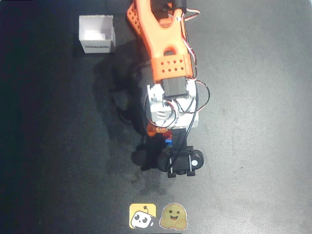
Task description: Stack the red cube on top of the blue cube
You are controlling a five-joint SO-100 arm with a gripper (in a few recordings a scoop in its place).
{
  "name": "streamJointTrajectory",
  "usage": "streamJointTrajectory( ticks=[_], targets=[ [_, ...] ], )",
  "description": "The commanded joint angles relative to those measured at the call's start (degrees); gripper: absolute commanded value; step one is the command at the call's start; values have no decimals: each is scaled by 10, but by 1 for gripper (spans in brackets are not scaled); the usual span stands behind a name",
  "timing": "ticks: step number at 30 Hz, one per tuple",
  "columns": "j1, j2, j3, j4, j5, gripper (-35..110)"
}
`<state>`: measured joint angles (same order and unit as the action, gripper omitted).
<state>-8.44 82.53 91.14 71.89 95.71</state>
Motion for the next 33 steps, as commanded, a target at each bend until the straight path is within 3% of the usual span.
streamJointTrajectory(
  ticks=[1, 10, 13, 15, 24, 30, 33],
  targets=[
    [-5, 33, -4, -6, -4, 28],
    [-19, 153, -4, -6, -11, 27],
    [-10, 238, 37, -32, -28, 8],
    [4, 316, 115, -78, -29, 0],
    [76, 657, 578, -290, -50, 0],
    [98, 855, 727, -278, -52, 0],
    [105, 999, 780, -214, -54, 0]
  ],
)
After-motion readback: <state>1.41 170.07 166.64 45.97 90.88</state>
